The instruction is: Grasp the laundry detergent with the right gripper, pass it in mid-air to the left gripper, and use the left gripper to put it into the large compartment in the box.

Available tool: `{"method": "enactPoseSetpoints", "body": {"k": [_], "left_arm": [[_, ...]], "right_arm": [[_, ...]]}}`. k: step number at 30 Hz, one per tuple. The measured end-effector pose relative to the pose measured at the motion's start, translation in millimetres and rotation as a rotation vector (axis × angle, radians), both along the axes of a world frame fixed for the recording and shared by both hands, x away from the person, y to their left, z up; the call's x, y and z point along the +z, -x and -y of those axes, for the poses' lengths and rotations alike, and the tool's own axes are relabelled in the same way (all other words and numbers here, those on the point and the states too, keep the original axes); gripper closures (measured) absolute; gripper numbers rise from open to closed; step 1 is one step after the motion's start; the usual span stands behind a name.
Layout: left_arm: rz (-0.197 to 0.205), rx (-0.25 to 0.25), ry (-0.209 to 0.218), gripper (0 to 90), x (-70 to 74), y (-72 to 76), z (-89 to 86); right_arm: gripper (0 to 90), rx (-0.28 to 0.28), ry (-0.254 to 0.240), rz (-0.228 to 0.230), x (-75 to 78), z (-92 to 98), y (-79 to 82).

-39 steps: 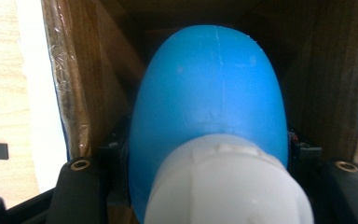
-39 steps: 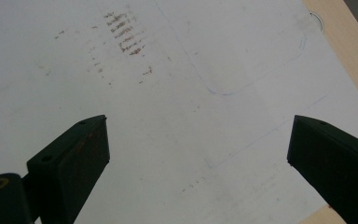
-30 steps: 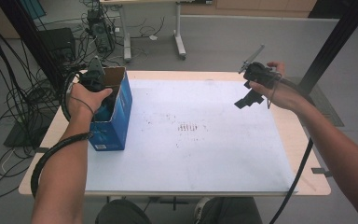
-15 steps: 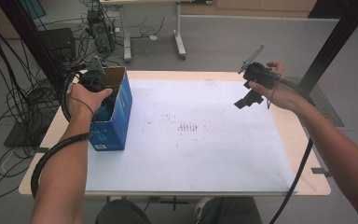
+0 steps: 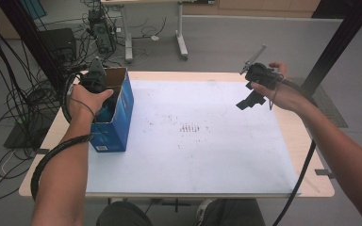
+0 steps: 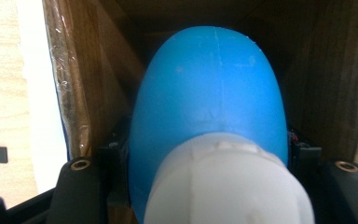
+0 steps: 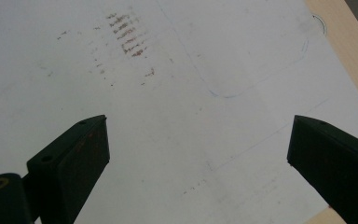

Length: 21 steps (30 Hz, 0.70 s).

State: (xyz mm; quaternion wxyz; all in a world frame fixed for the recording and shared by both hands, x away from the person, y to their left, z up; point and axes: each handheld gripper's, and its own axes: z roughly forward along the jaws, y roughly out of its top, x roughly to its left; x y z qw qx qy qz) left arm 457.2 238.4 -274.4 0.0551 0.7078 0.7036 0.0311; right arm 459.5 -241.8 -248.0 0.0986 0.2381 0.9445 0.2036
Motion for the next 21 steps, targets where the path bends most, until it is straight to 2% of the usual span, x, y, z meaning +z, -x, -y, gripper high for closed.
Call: {"method": "enactPoseSetpoints", "body": {"k": [21], "left_arm": [[-0.001, -0.004, -0.001, 36.7, 0.0, 0.3, 0.3]], "right_arm": [[5.5, 0.001, 0.002, 0.000, 0.4, -1.5, 0.5]]}}
